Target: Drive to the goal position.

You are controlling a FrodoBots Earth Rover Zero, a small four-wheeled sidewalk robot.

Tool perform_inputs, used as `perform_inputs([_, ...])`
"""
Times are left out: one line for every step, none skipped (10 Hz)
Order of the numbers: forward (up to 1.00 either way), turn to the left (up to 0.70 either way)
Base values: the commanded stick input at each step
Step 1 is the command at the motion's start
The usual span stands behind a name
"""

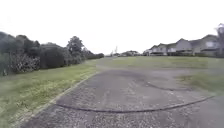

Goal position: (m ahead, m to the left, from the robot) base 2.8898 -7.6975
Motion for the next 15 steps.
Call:
perform_inputs([0.7,0.0])
perform_inputs([0.7,0.0])
perform_inputs([0.7,0.0])
perform_inputs([0.7,0.0])
perform_inputs([0.7,0.0])
perform_inputs([0.7,-0.02])
perform_inputs([0.7,-0.27])
perform_inputs([0.7,-0.35])
perform_inputs([0.7,-0.35])
perform_inputs([0.7,-0.35])
perform_inputs([0.7,-0.35])
perform_inputs([0.7,-0.35])
perform_inputs([0.7,-0.35])
perform_inputs([0.7,-0.35])
perform_inputs([0.7,-0.35])
